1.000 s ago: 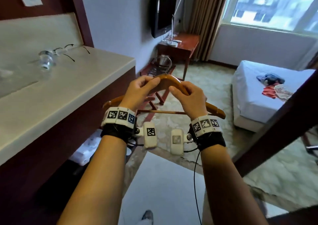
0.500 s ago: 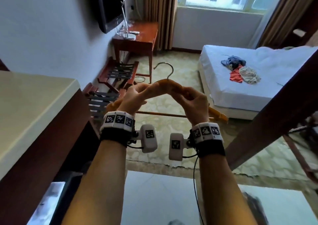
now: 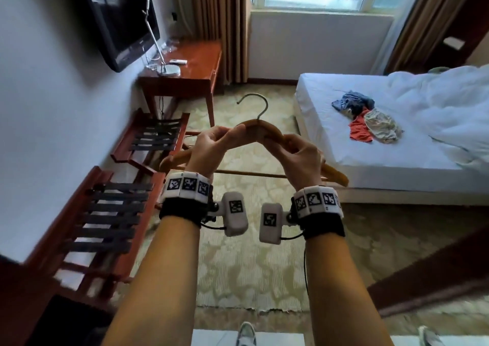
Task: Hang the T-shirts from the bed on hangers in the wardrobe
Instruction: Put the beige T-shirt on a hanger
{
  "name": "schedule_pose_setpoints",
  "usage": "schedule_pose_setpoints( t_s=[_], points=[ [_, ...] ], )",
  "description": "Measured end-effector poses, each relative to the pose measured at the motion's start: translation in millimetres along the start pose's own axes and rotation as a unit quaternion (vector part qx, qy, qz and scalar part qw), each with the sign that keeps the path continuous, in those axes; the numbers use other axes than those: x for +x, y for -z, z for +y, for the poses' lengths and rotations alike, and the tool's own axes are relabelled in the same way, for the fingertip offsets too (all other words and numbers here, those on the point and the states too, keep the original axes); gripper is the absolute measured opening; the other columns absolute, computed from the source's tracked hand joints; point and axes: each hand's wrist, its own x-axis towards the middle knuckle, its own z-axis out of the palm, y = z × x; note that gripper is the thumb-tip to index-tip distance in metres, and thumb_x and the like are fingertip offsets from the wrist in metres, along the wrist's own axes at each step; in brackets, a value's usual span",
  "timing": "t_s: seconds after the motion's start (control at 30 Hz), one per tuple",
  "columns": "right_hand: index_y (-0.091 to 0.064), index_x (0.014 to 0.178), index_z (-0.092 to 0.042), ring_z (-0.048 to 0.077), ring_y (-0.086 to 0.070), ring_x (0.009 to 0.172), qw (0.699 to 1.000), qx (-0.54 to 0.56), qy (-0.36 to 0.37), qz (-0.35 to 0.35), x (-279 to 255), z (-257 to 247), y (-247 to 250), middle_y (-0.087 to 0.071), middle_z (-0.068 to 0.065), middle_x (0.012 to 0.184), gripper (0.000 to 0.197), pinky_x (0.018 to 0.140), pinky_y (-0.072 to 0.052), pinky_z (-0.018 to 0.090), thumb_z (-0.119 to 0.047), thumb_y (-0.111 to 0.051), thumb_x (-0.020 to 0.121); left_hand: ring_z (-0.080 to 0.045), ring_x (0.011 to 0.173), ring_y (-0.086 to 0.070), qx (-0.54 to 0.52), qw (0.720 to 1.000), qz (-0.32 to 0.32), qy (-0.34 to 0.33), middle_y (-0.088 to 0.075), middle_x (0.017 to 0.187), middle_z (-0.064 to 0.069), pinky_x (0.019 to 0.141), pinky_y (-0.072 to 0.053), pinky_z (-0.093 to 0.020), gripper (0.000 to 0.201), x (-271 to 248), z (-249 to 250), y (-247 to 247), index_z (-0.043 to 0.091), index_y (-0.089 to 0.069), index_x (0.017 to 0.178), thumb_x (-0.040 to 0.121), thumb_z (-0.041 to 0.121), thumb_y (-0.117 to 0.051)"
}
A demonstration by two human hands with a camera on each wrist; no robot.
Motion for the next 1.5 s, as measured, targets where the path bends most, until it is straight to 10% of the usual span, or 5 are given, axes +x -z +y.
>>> schedule_pose_setpoints(
  t_s=[0.7,1.03,1.23,1.5],
  points=[
    [-0.066,0.078,-0.053,0.016,-0.066,0.083,0.98,-0.096,-0.079,0.156,424.4,126.5,6.5,-0.067,-0.021,0.07,0.035,0.099,-0.042,0.061,-0.084,-0.061,0.062,0.003,0.059,-0.053,-0.058,0.987,-0.148,-0.017,-0.06,0.061,0.017,0.067,-0.04,-0.02,0.029,495.4,-28.7,-179.0,0.023,-0.066,0.071,0.072,0.052,-0.072],
    [-0.064,0.089,-0.054,0.028,-0.069,0.084,0.949,-0.108,-0.142,0.261,580.8,209.1,64.5,-0.07,-0.014,0.073,0.056,0.094,-0.047,0.066,-0.098,-0.053,0.057,-0.017,0.089,-0.064,-0.021,0.964,-0.263,-0.037,-0.073,0.094,-0.012,0.091,-0.052,-0.044,0.056,671.9,-23.6,-319.8,0.017,-0.073,0.089,0.062,0.067,-0.072],
    [-0.066,0.081,-0.052,0.013,-0.067,0.092,0.94,-0.129,-0.161,0.273,677.7,275.4,119.9,-0.071,-0.019,0.077,0.033,0.103,-0.04,0.054,-0.081,-0.061,0.065,-0.009,0.078,-0.059,-0.009,0.955,-0.293,-0.033,-0.065,0.079,0.003,0.075,-0.045,-0.026,0.022,765.3,-38.3,-424.8,0.019,-0.068,0.082,0.087,0.041,-0.071],
    [-0.063,0.083,-0.034,0.012,-0.061,0.086,0.937,-0.169,-0.192,0.236,825.8,340.5,211.5,-0.065,-0.016,0.074,0.03,0.107,-0.031,0.051,-0.064,-0.063,0.084,-0.002,0.061,-0.051,-0.005,0.955,-0.292,-0.039,-0.057,0.064,0.01,0.061,-0.039,-0.019,0.024,893.0,-29.2,-562.2,0.016,-0.066,0.077,0.087,0.037,-0.072]
  ],
)
